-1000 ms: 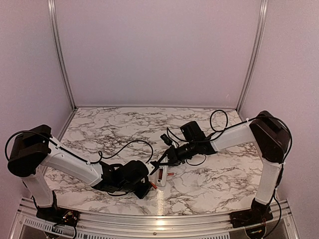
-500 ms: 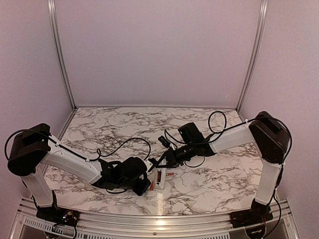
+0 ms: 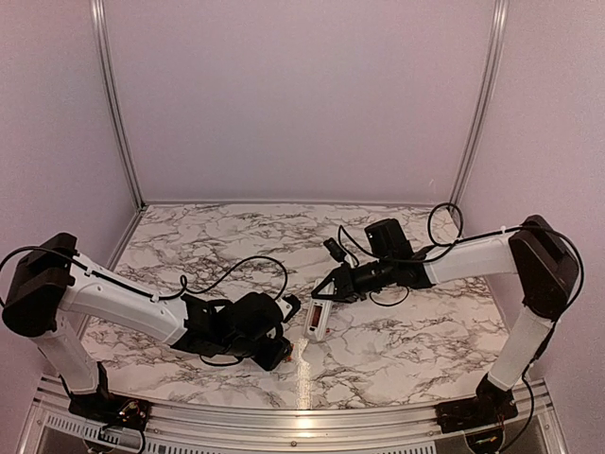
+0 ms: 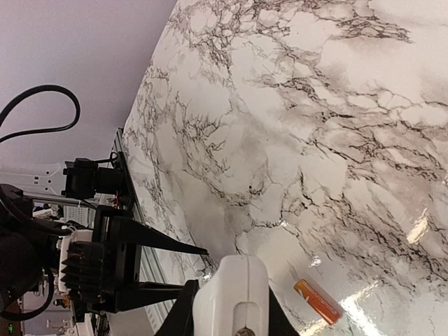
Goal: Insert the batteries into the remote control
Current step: Adjust the battery at the center of the board, then adjust the remote control without the battery cover at the center of the board.
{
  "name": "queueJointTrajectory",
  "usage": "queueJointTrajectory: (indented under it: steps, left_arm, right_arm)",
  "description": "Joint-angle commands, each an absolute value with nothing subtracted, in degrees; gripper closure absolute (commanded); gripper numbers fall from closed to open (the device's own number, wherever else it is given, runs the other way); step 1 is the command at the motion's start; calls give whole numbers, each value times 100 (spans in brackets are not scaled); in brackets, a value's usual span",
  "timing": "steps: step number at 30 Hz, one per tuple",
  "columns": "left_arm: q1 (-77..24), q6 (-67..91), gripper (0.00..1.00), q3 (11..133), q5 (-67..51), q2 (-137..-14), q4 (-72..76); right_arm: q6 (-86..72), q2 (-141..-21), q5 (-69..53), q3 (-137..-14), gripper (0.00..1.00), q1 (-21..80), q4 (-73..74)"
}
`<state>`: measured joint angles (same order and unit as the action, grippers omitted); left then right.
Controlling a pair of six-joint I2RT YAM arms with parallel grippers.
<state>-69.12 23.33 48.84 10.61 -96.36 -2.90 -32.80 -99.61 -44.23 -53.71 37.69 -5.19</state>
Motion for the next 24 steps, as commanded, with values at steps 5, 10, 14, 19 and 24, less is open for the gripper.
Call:
queueJointTrajectory:
  steps: [5, 10, 14, 19, 24]
  left_arm:
    - [-7113, 2493, 57, 5017, 1014, -9374, -165]
    - [-6934, 2525, 51, 4873, 578, -9002, 453]
    - [-6806, 2542, 49, 5017, 276, -9097, 680]
    - [-6794, 2527, 50, 5191, -206, -9359, 1032]
    - [-6811, 2533, 51, 5257, -624, -9589, 1400]
  right_arm:
    - [-3249, -9685, -4785, -5174, 100, 3683, -645]
    - [-3211, -9446, -5156, -5041, 100, 3696, -878]
    - [-3268, -9381, -5317, -5051, 100, 3753, -953]
    - [-3440, -9429, -5465, -5087, 100, 3860, -1151]
    - [-3624, -9484, -5473, -5112, 99, 3902, -1349]
